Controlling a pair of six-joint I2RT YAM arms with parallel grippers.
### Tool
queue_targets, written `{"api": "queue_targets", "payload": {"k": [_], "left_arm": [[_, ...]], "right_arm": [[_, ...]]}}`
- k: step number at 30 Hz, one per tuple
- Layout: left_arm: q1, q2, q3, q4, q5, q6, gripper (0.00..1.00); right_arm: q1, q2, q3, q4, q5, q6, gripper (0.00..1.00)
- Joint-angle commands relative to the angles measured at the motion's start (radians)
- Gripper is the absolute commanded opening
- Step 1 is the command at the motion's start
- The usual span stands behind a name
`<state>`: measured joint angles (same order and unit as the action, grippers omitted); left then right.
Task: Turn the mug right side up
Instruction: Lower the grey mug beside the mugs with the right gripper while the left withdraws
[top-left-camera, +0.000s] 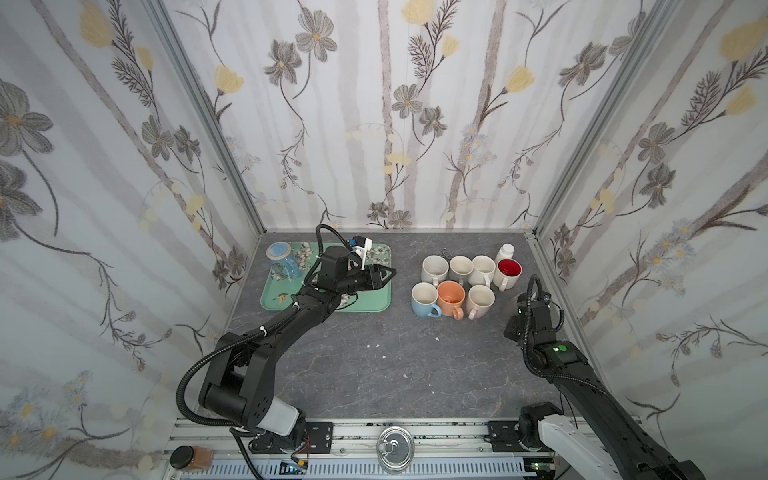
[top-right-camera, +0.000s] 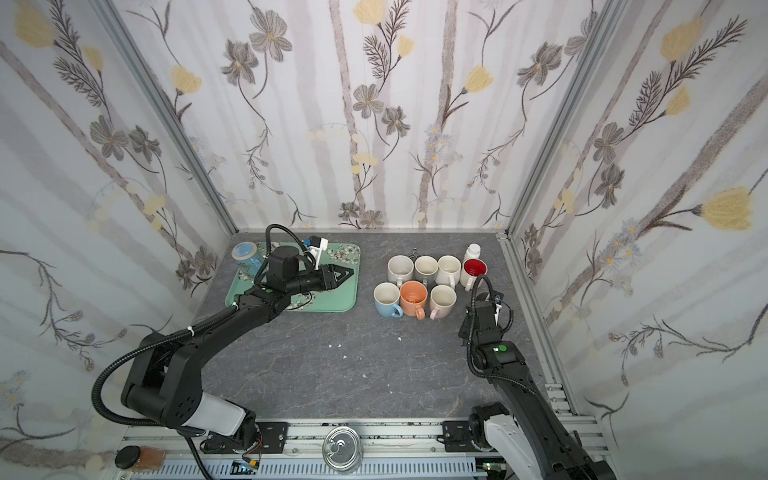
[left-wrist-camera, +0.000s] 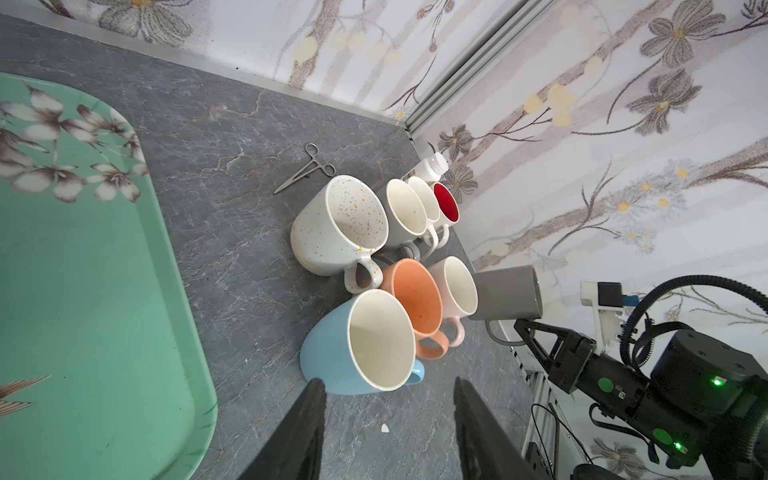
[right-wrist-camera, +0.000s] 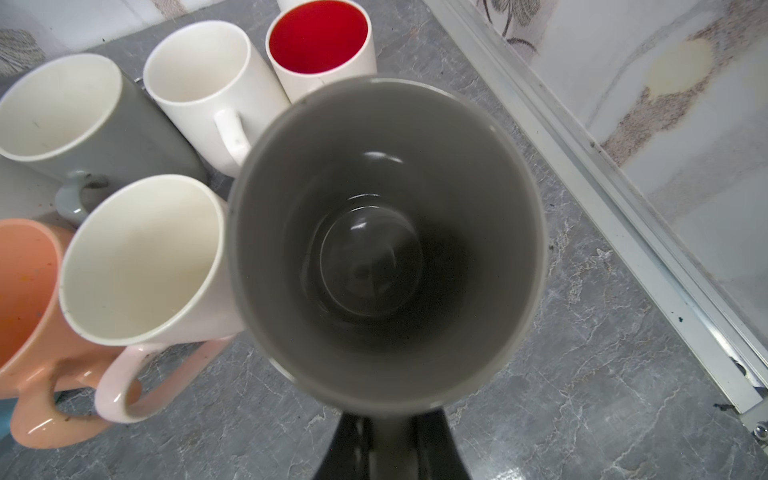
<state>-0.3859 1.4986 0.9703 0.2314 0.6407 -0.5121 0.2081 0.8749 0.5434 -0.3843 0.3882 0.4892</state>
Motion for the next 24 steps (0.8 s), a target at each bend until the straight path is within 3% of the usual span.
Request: {"api": "queue_targets", "payload": {"k": [1, 14, 24], "left_arm": [[0.006, -0.011, 0.002, 0.004, 0.016, 0.015, 0.49], [0.03, -0.037, -0.019, -0.003, 0.014, 0.017, 0.49], [0.042, -0.04, -0.03, -0.006, 0.011, 0.017, 0.49]], "right_arm": [[-0.001, 0.045, 0.007, 0.114, 0.006, 0.005, 0.0], [-0.003, 0.153, -0.003, 0.216, -0.007, -0.024, 0.0], [-0.003, 0.266, 0.021, 0.266, -0.038, -0.037, 0.1]]}}
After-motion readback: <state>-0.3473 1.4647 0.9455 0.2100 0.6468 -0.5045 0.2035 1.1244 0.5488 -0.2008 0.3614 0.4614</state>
